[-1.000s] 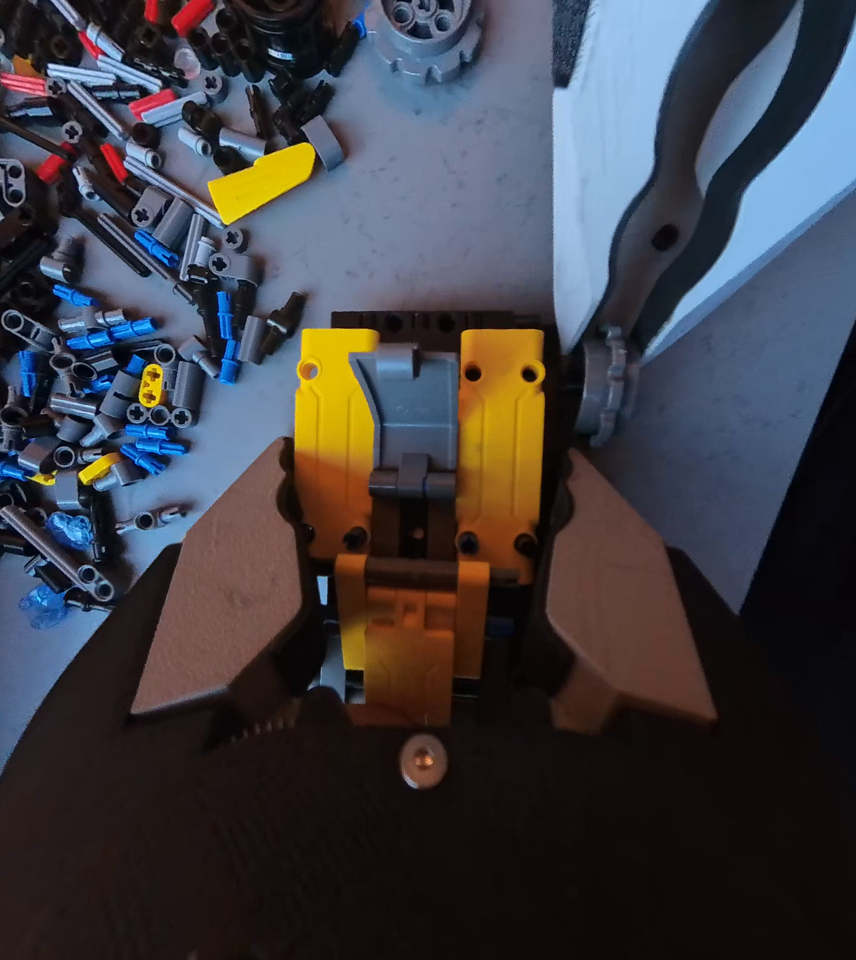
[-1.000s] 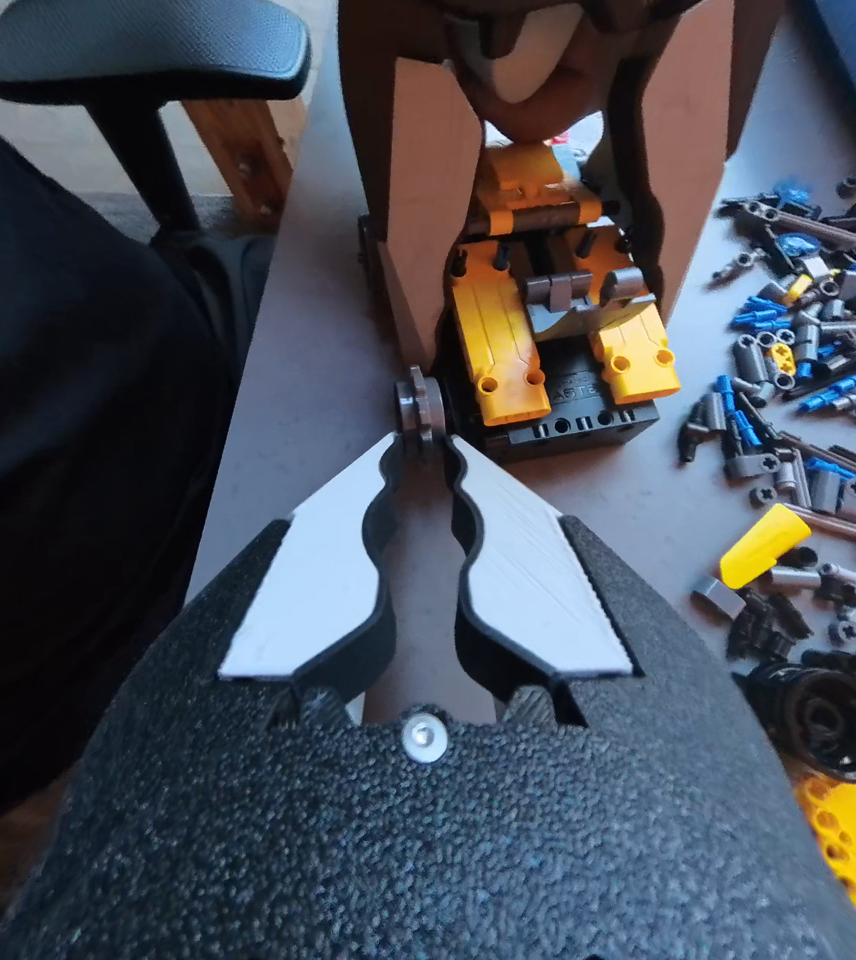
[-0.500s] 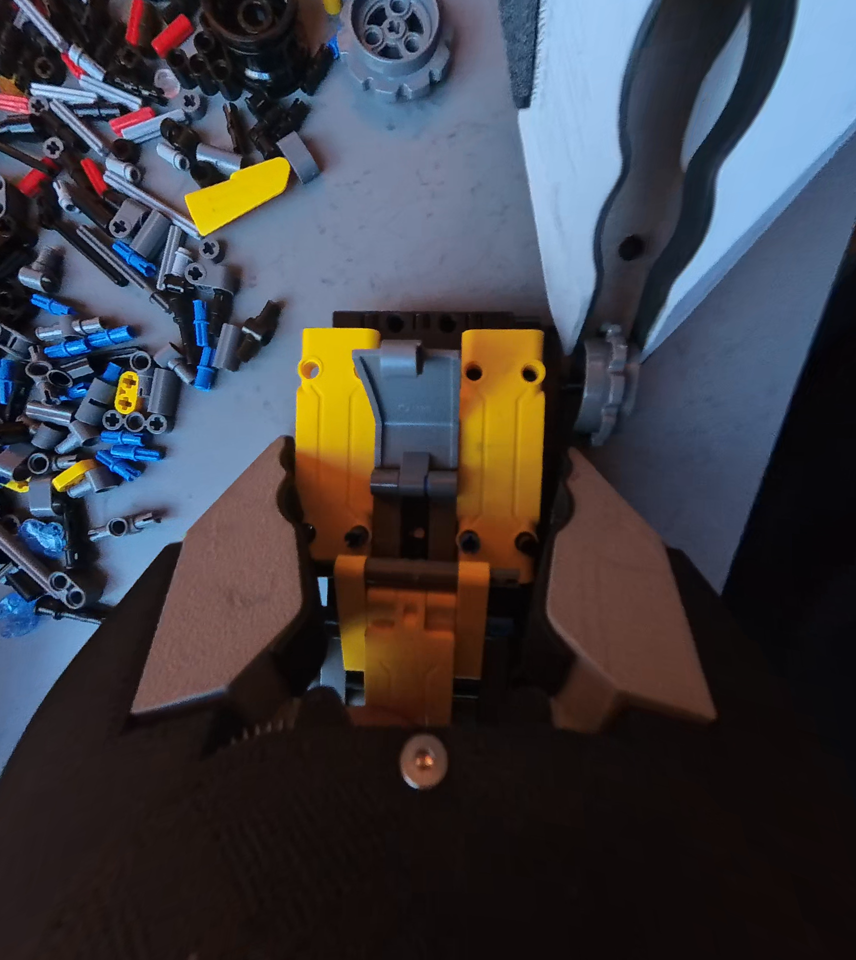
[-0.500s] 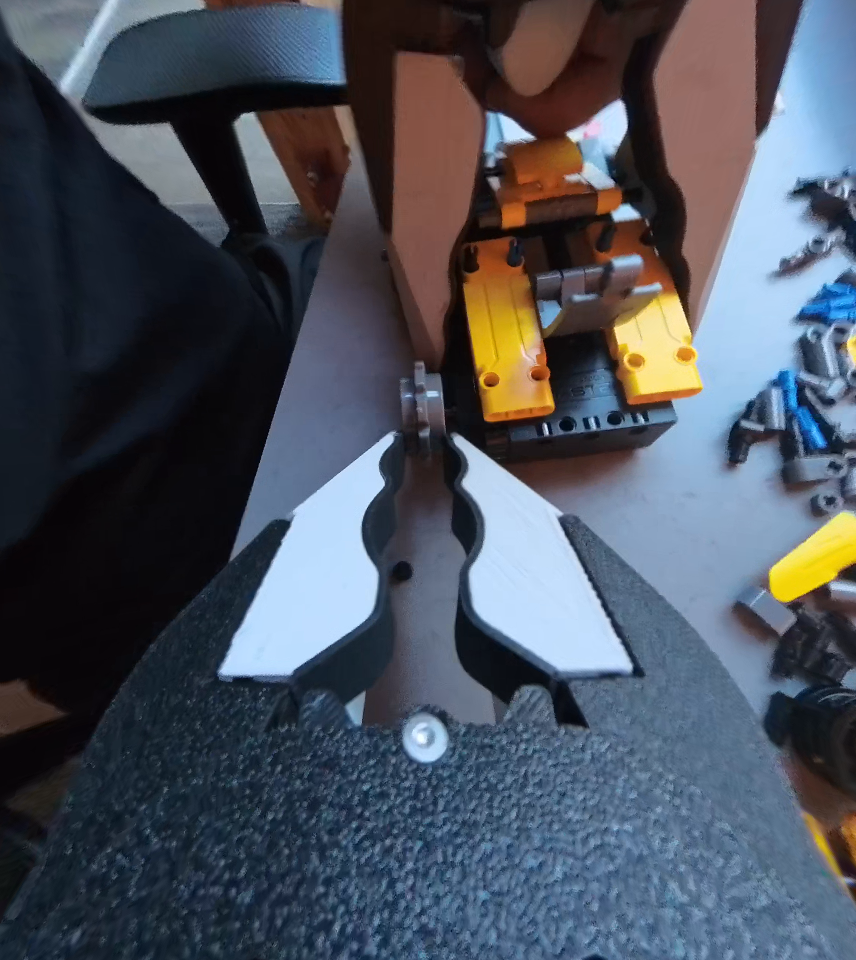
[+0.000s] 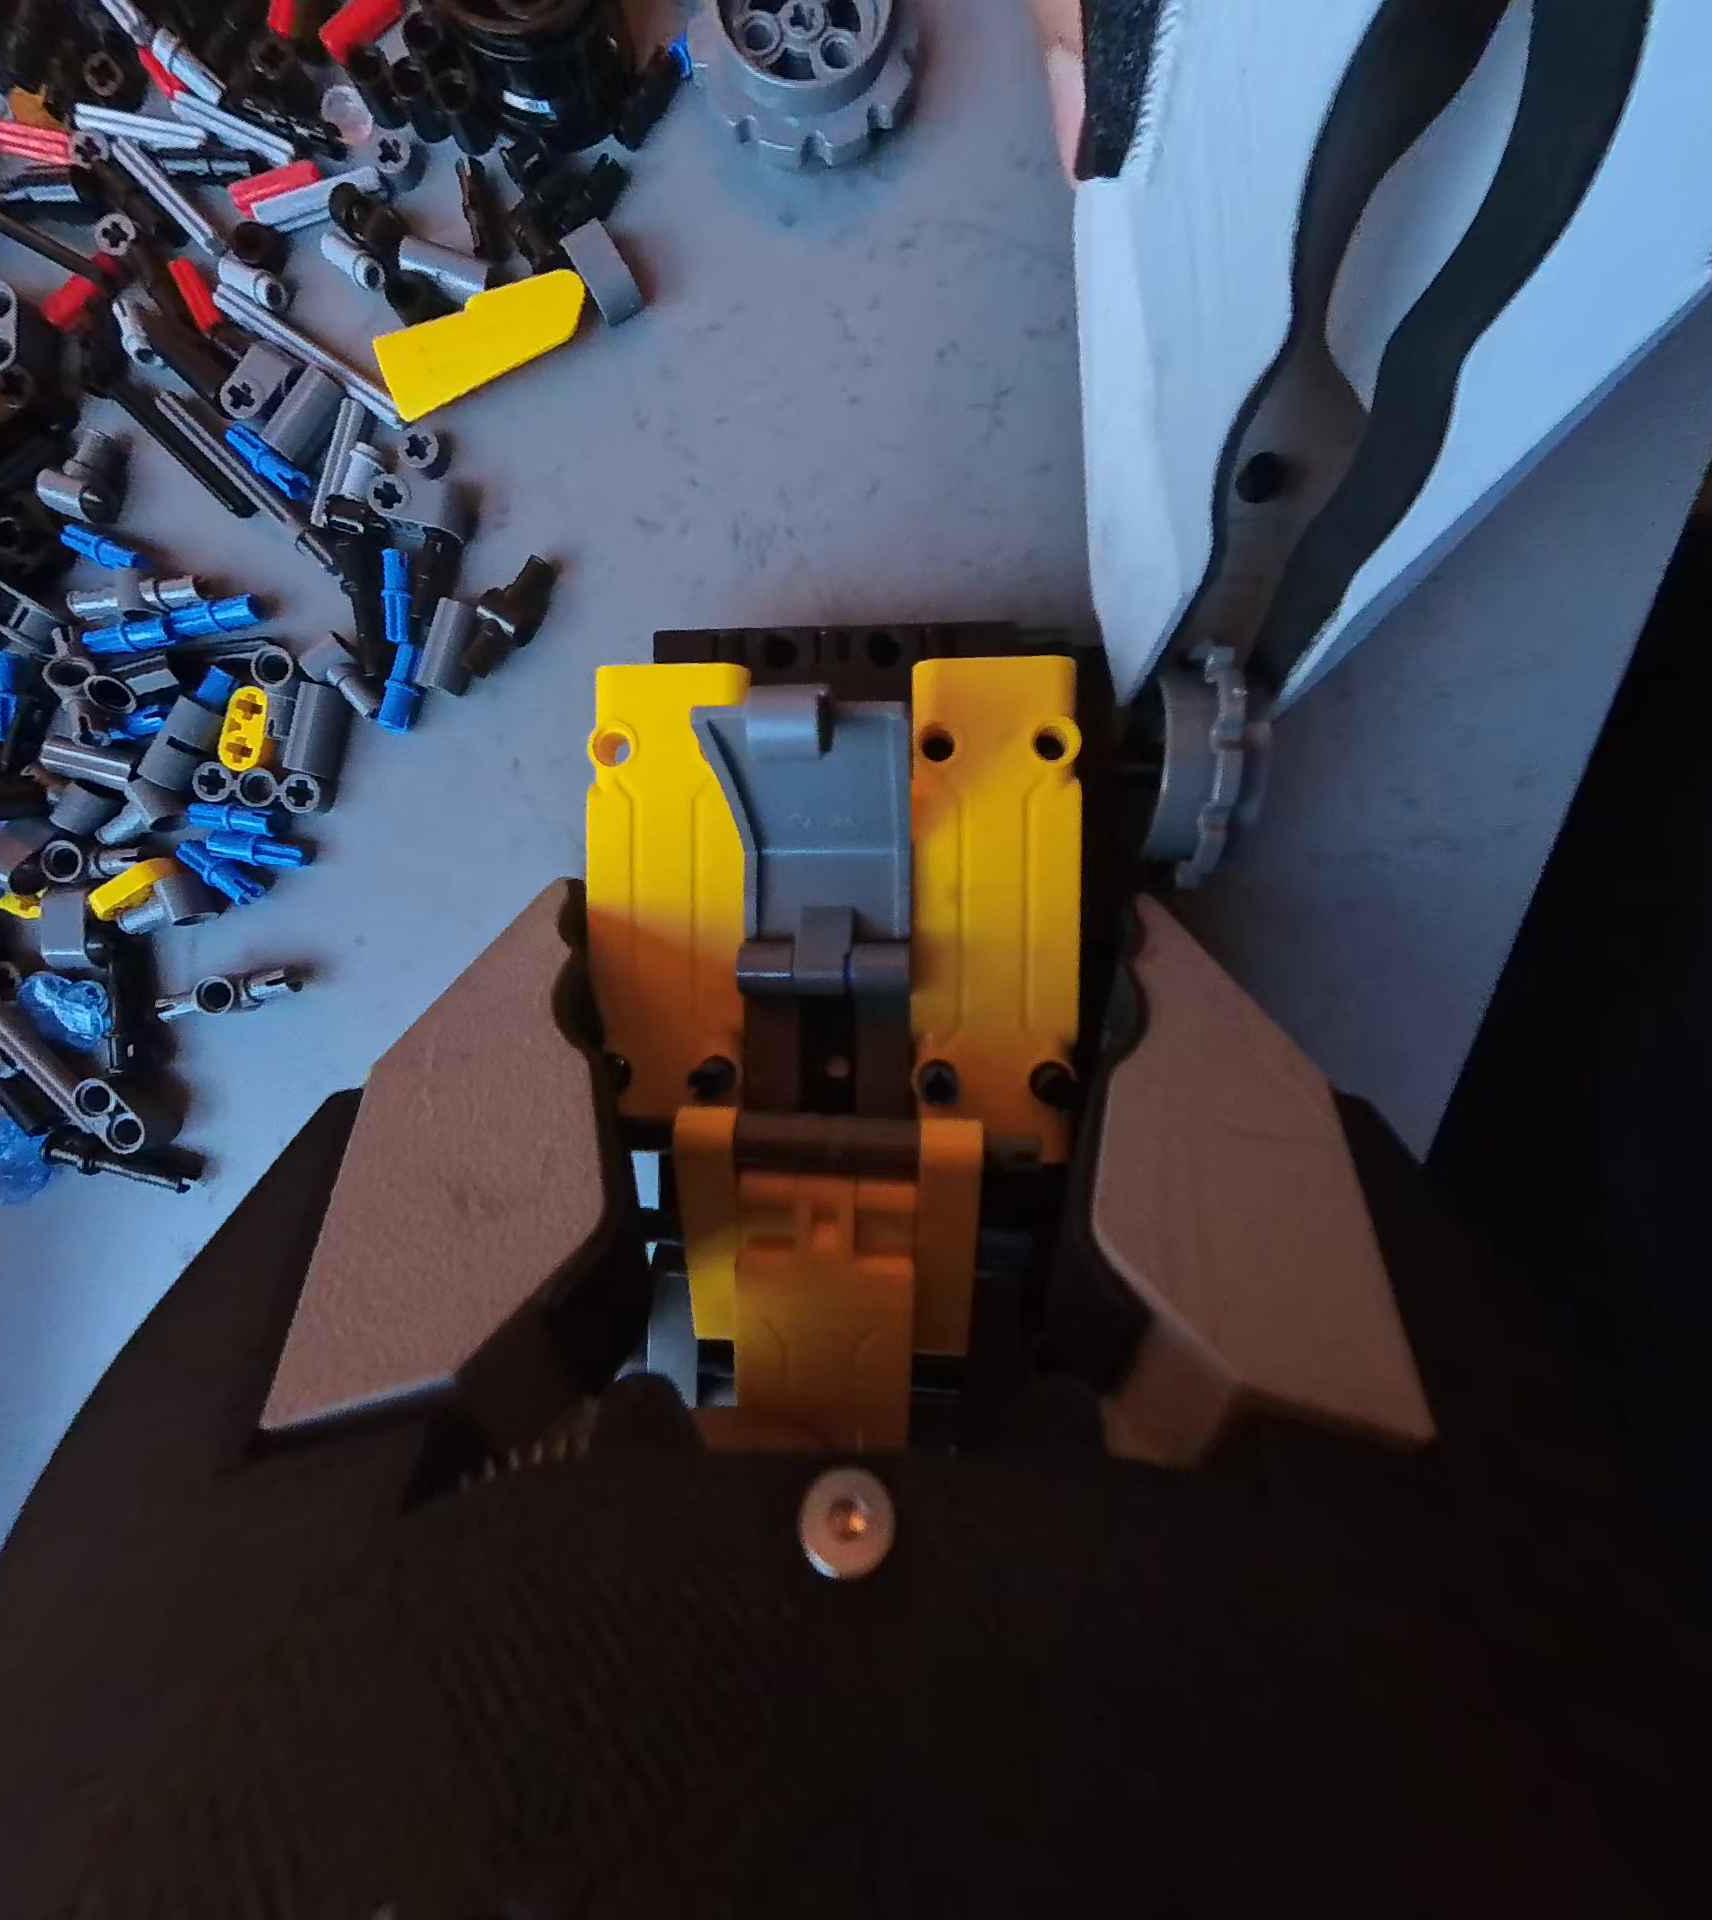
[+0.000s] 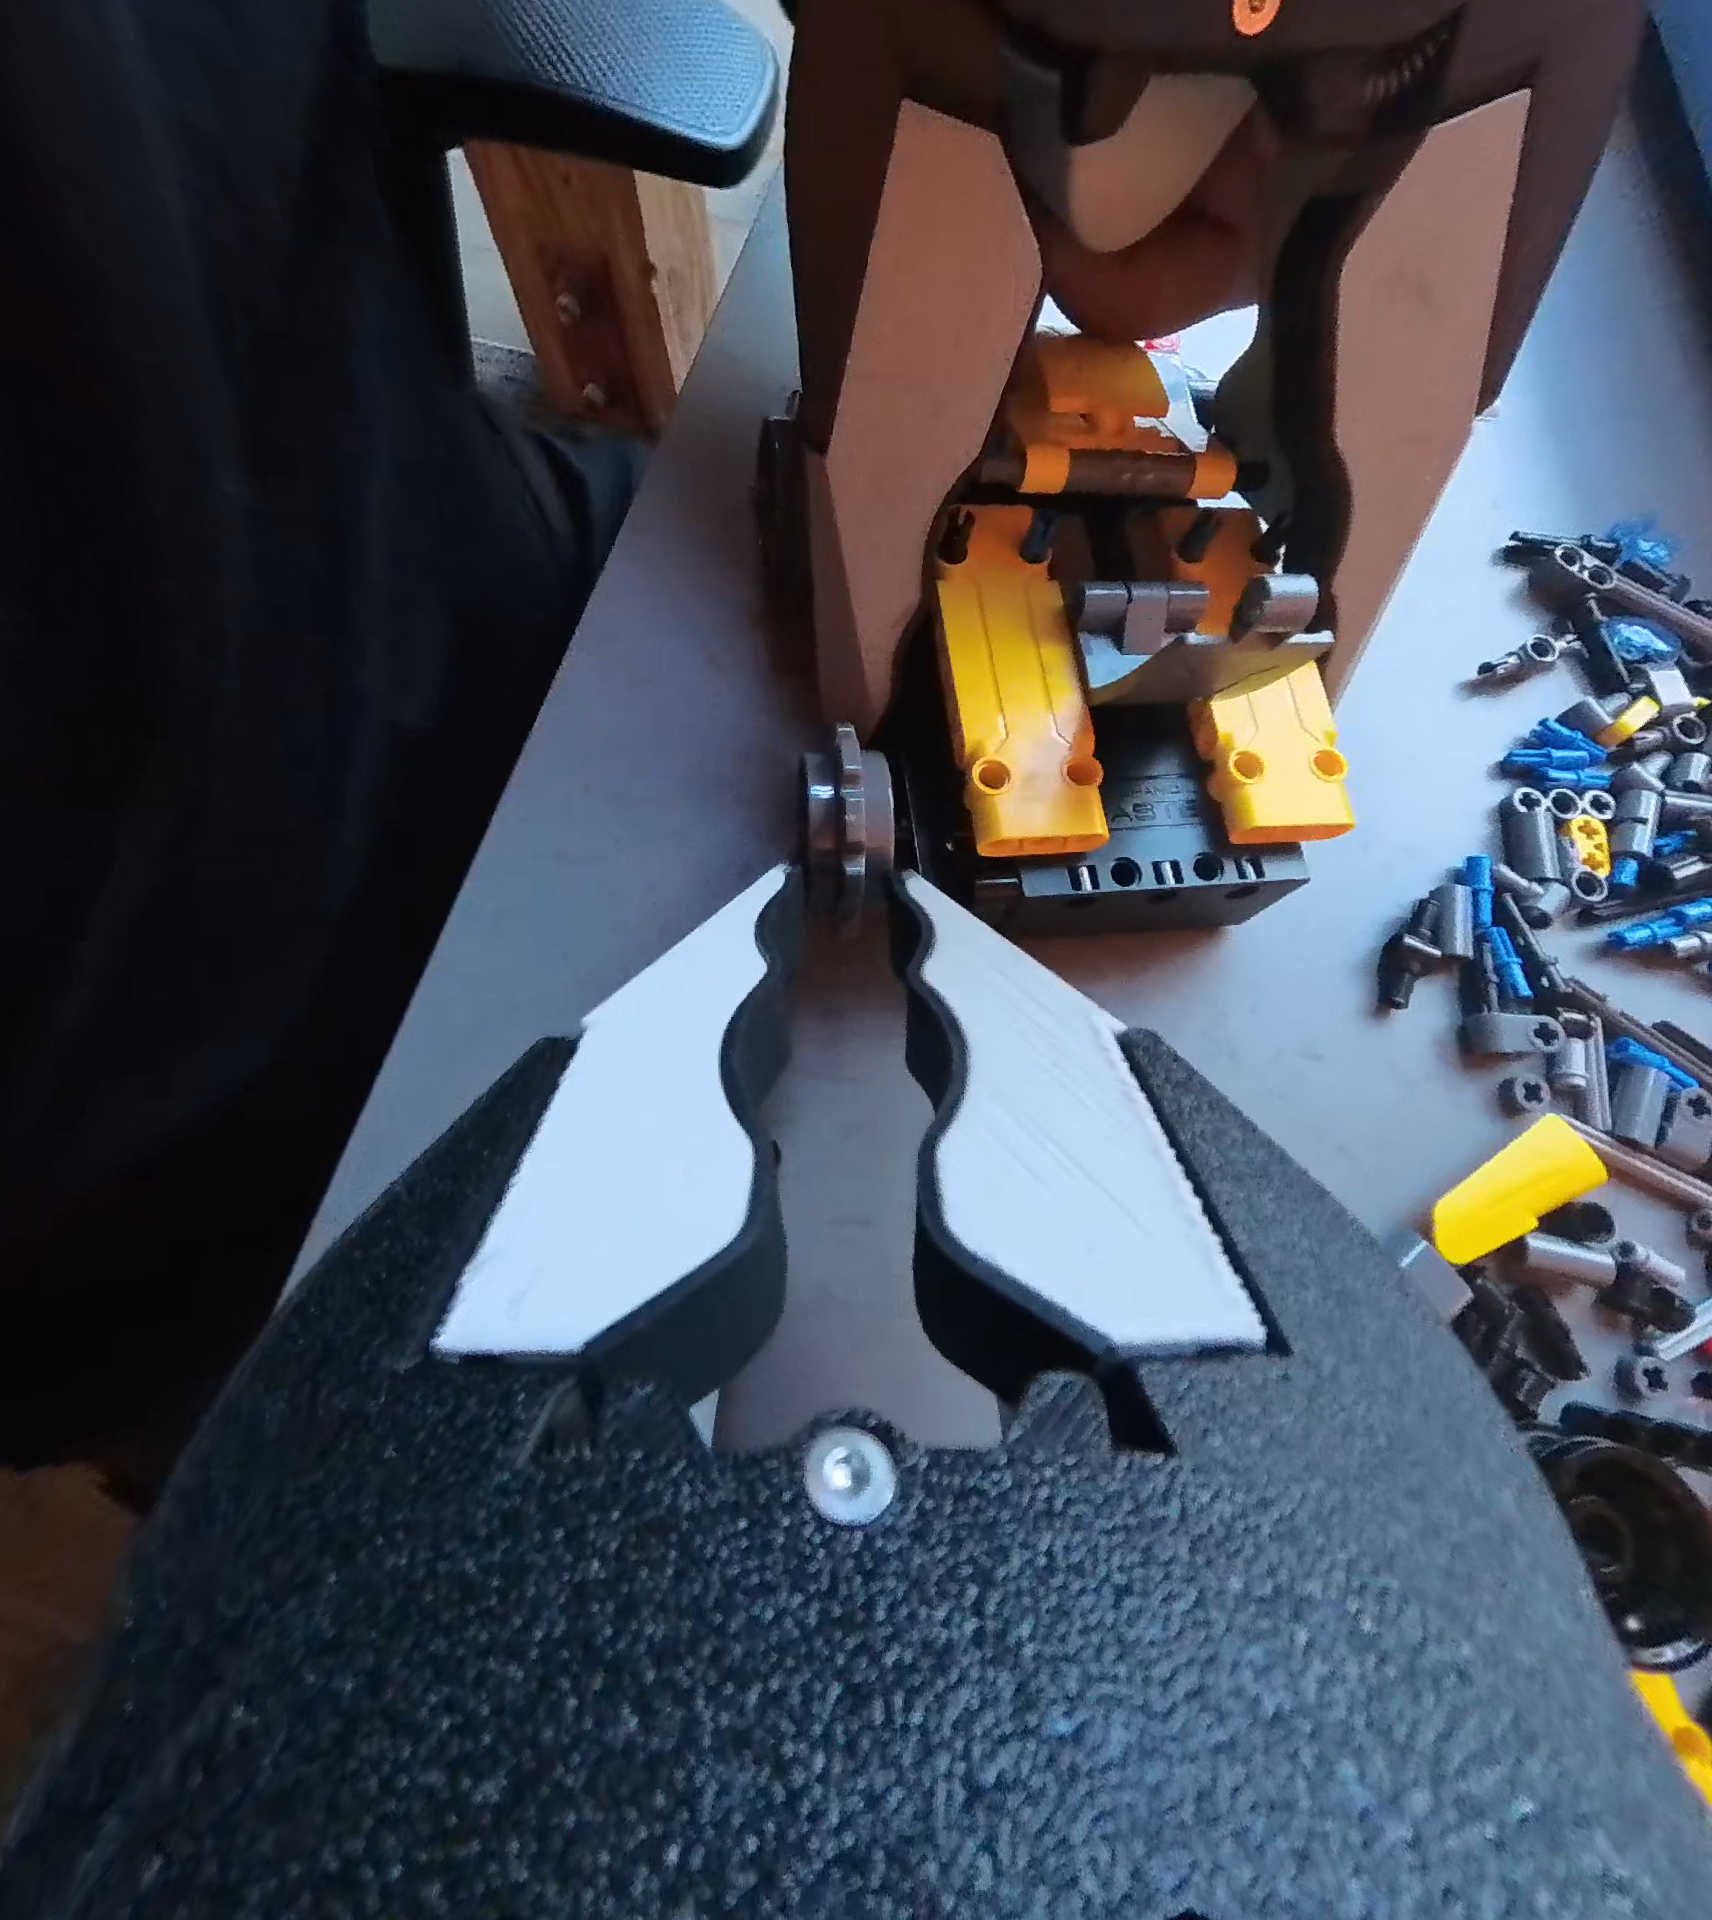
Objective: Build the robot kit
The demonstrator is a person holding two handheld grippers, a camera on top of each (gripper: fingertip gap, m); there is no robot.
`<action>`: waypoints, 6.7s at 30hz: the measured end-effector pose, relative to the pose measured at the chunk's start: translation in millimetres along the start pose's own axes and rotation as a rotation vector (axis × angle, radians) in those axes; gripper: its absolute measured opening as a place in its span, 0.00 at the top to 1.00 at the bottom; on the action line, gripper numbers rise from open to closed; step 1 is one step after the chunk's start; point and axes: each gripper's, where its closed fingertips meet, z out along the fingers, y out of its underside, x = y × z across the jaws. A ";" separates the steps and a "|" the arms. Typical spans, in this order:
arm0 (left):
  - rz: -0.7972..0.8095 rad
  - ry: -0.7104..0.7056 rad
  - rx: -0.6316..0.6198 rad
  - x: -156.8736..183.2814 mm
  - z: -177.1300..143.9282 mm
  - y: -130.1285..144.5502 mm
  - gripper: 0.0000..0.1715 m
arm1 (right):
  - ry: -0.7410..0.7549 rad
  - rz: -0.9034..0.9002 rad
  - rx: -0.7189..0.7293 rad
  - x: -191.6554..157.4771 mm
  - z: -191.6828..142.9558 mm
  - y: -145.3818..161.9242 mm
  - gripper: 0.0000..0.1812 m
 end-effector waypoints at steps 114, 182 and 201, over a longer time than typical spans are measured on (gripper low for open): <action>-0.081 -0.050 0.017 -11.2 -10.2 13.6 0.44 | -0.063 -0.354 -0.585 171.1 -3.9 27.2 0.94; -0.142 -0.104 -0.131 -8.2 -19.7 36.8 0.39 | 0.603 0.596 0.180 4.3 -4.8 -20.2 0.71; -0.287 -0.232 0.047 -30.4 -12.5 17.4 0.43 | 0.727 0.520 -0.117 50.7 14.9 0.5 0.76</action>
